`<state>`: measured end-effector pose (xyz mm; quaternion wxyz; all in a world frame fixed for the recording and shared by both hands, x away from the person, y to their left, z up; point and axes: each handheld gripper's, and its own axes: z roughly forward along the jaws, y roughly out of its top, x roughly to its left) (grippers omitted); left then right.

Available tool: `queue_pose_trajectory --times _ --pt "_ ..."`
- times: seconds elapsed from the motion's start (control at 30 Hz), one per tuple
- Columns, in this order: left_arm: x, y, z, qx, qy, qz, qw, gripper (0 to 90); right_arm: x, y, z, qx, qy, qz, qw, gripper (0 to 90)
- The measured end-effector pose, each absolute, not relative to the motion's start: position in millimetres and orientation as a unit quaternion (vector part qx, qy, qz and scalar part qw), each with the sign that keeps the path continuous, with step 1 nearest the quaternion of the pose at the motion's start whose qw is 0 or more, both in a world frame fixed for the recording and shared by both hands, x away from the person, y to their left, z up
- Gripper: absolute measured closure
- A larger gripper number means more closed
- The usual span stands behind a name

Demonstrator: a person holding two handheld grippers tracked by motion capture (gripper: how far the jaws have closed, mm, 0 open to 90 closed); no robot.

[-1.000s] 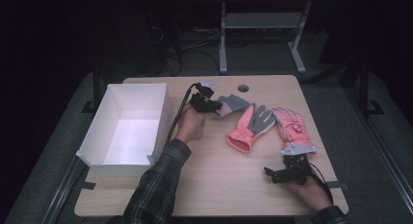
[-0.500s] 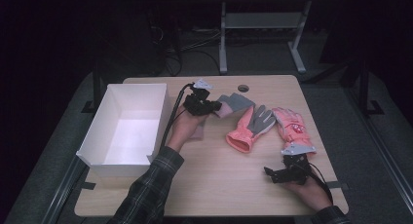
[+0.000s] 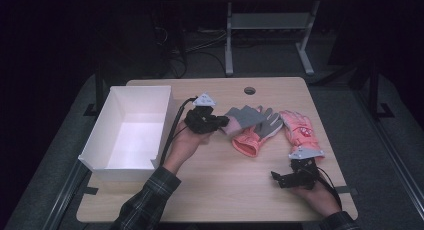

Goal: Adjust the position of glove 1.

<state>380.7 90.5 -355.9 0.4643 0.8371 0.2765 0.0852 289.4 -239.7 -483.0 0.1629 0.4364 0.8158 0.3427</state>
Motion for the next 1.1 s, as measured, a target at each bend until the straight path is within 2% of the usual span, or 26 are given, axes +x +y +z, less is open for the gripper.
queue_pose_trajectory --times 0.6,1.1 --pt "309.5 102.3 -371.3 0.846 0.237 0.059 0.474 84.4 289.8 -239.9 -483.0 0.435 0.816 0.342 0.165 1.2" --pt "277.4 105.9 -403.3 0.860 0.235 0.032 0.453 84.4 290.0 -239.7 -483.0 0.436 0.816 0.342 0.165 1.2"
